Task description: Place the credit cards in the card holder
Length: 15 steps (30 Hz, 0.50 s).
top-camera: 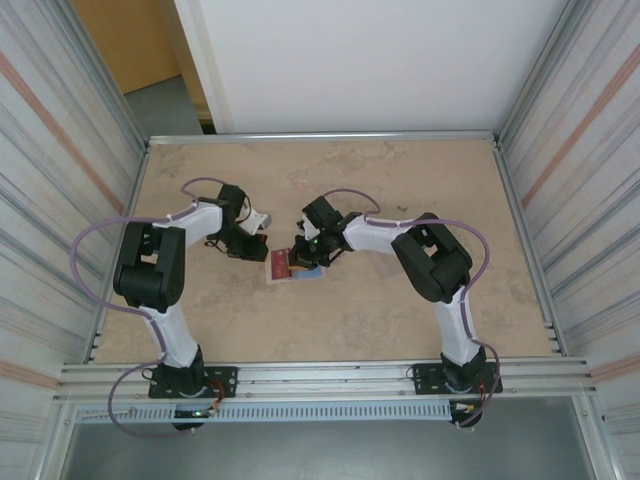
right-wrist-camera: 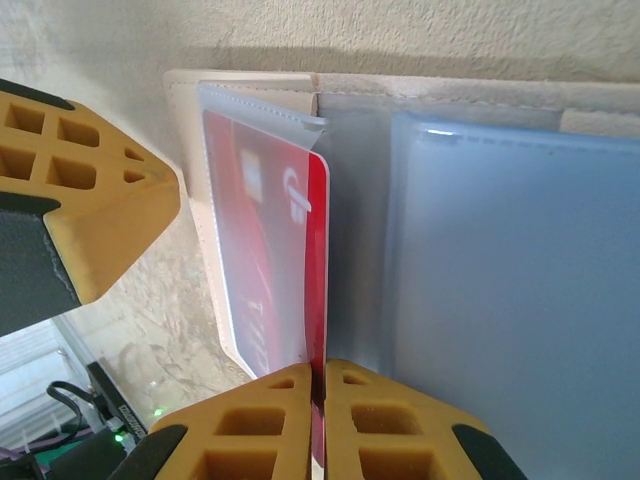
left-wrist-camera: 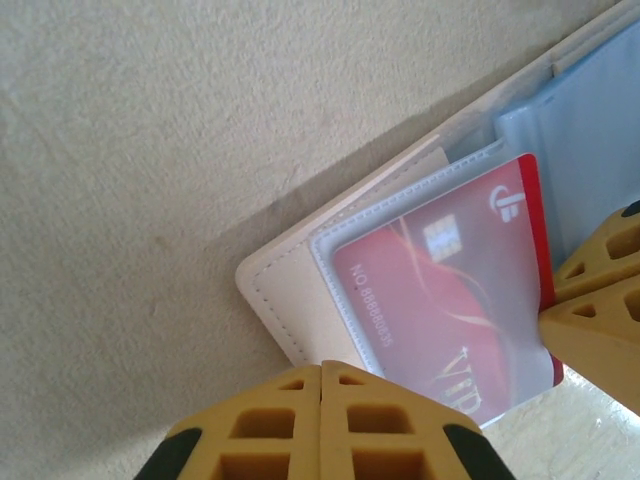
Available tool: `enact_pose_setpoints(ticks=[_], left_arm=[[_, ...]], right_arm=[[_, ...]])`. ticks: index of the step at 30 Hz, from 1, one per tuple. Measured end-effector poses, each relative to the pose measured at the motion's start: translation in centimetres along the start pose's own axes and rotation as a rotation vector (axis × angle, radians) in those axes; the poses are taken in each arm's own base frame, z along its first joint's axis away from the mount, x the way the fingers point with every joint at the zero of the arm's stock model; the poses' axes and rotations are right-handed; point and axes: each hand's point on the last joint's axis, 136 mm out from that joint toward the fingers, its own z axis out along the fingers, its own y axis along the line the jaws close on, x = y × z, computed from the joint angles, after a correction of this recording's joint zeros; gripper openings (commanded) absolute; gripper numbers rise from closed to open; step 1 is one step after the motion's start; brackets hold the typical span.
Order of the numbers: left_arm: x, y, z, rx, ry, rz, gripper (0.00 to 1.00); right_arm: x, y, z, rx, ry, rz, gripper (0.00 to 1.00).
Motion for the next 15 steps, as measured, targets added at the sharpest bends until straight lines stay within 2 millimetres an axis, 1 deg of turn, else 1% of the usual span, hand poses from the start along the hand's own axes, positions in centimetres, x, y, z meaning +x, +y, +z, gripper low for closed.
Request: enact_pose_setpoints(ticks=[6,15], left_arm=[[0.01,0.06,0.21,0.002,0.002,-0.001,0.00],[0.19,-0.06,0.60,0.004,0.015,0.002,0.00]], right_arm=[[0.01,0.22,0.09,-0.002,0.001,-0.004,0.09],[0.17,0.73,0.82,-0.002,0.012,-0.016,0.09]])
